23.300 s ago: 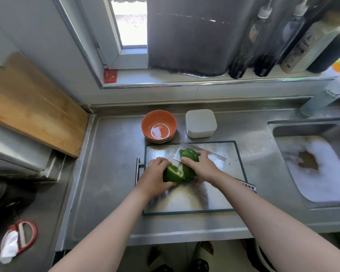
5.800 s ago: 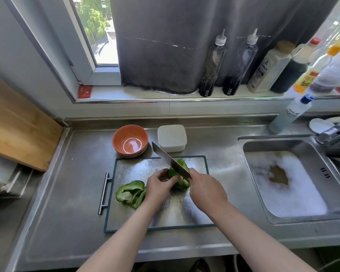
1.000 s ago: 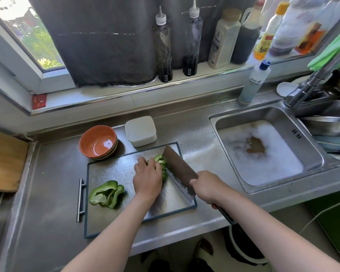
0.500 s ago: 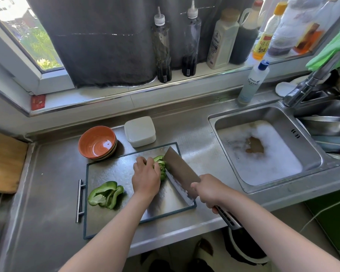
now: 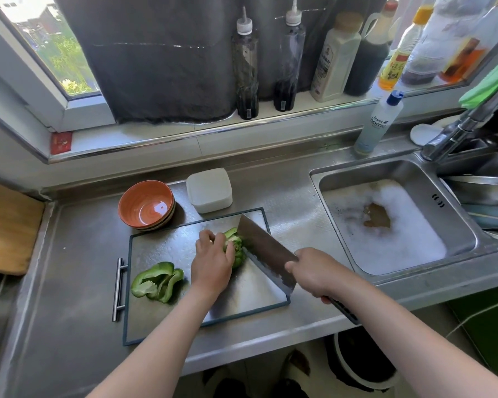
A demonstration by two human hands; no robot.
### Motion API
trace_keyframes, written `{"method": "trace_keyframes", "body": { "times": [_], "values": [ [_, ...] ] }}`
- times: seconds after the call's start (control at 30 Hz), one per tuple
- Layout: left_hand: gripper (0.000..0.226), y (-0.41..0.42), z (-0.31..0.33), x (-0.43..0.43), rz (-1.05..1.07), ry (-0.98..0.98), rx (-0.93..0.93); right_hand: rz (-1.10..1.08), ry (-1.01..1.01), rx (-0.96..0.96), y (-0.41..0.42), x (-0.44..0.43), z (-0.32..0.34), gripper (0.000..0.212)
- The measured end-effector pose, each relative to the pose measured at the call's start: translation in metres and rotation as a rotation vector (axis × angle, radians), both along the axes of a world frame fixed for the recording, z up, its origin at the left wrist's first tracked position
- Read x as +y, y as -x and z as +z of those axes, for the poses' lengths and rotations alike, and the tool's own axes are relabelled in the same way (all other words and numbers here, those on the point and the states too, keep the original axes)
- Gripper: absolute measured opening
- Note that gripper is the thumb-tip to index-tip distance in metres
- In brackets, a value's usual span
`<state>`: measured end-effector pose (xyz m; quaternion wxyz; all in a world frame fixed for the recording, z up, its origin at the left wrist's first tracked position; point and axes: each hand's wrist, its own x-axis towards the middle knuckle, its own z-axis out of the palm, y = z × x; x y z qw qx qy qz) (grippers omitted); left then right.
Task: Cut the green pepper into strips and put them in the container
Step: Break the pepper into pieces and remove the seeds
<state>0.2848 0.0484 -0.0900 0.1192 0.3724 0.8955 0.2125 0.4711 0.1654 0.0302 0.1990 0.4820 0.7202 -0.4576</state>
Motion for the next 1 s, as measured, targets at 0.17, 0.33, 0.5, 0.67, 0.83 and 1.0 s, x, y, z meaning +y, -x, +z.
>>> {"method": "trace_keyframes", "body": {
  "times": [0.17, 0.33, 0.5, 0.67, 0.83, 1.0],
  "values": [
    [0.047, 0.04, -0.006, -0.022, -0.065, 0.094, 0.0, 0.03, -0.256, 0.144, 0.017, 0.007, 0.009, 0.027],
    [0.034, 0.06, 0.013, -0.025, -0.097, 0.129, -0.153, 0.267, -0.486, 0.136, 0.046, -0.005, -0.028, 0.031],
    [0.034, 0.066, 0.017, -0.039, -0.177, 0.169, -0.161, 0.376, -0.551, 0.105, 0.064, -0.014, -0.073, 0.04],
    [0.046, 0.071, 0.02, -0.06, -0.232, 0.156, -0.231, 0.45, -0.579, 0.054, 0.071, -0.014, -0.102, 0.048],
    [0.065, 0.074, 0.026, -0.06, -0.32, 0.217, -0.229, 0.447, -0.571, 0.113, 0.076, -0.016, -0.118, 0.051],
    [0.045, 0.079, 0.027, -0.061, -0.325, 0.167, -0.272, 0.601, -0.74, 0.018, 0.082, -0.016, -0.118, 0.038]
  ]
}}
